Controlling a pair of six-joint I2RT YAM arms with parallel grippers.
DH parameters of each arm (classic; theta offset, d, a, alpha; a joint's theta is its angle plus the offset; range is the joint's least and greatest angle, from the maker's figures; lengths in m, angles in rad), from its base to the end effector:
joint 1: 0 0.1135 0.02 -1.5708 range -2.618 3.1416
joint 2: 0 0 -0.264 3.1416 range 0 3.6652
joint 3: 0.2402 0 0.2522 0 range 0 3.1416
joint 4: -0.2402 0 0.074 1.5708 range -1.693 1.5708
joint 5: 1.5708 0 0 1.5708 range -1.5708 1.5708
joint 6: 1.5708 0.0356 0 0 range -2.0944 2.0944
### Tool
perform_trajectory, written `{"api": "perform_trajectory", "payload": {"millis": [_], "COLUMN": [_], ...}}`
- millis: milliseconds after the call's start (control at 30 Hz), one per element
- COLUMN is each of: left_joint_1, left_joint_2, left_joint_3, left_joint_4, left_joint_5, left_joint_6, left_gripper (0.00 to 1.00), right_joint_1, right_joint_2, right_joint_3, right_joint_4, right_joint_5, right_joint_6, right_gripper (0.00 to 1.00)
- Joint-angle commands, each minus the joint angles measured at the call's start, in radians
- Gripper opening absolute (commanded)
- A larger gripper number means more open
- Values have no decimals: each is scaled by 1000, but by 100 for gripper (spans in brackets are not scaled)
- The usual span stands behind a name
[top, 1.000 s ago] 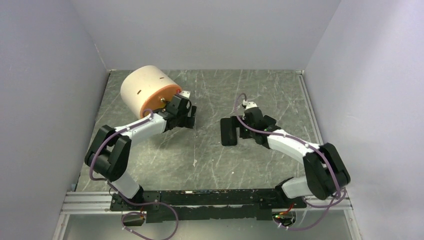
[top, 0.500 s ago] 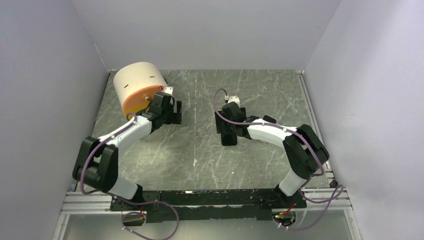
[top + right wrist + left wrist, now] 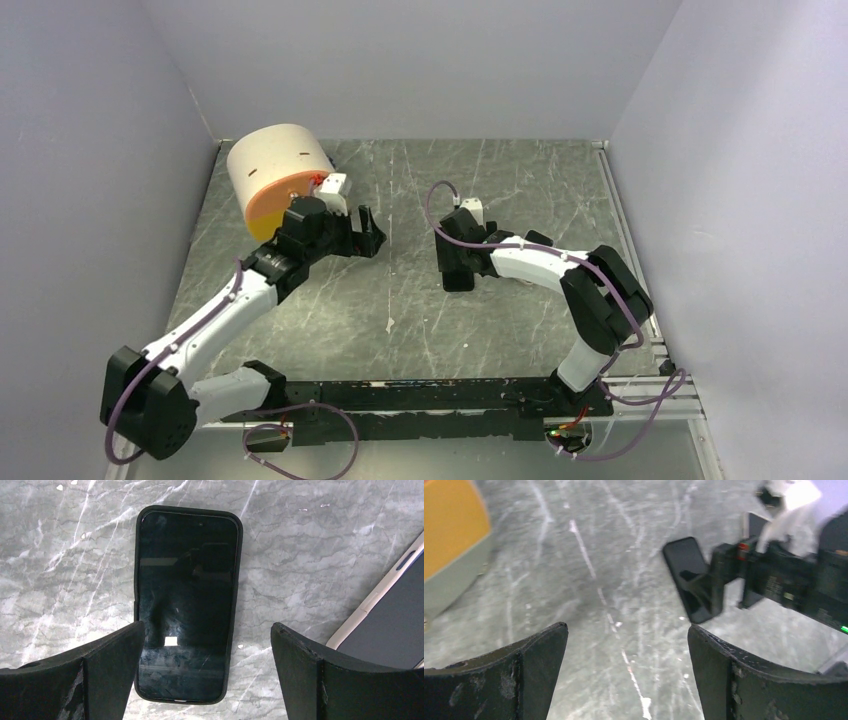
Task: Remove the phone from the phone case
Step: Pick up the phone at the center of the board.
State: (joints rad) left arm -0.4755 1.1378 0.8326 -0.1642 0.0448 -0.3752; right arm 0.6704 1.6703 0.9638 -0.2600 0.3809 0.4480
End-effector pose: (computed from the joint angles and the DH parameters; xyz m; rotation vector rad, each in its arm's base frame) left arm 0.2292 -0.1198 0.2872 0.1334 2.0849 -0.5720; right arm 0.2686 0.1961 0.1747 -0.1248 2.4370 0.0047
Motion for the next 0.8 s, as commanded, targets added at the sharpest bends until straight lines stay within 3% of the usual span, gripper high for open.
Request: {"api": "perform_trajectory", "payload": {"millis": [0, 267, 567, 767], "left_joint_1": [-18, -18, -18, -18], "left_joint_2": [-107, -291, -254, -222], "left_joint_3": [-32, -162, -171, -143], "left_joint_4": [90, 143, 156, 122], "left_joint_5": [139, -81, -75, -54], "left_joint_6": [-88, -147, -171, -147], "left_gripper": [94, 94, 94, 94], "right_joint_1": [6, 10, 7, 8], "right_joint_2": [-5, 31, 98, 141], "right_joint_3": [20, 77, 128, 134], "right_joint_4": [-15, -20, -62, -78], "right_joint_5": [7, -72, -52, -72], "right_joint_6": [16, 64, 53, 56], "right_gripper": [99, 99, 99, 91]}}
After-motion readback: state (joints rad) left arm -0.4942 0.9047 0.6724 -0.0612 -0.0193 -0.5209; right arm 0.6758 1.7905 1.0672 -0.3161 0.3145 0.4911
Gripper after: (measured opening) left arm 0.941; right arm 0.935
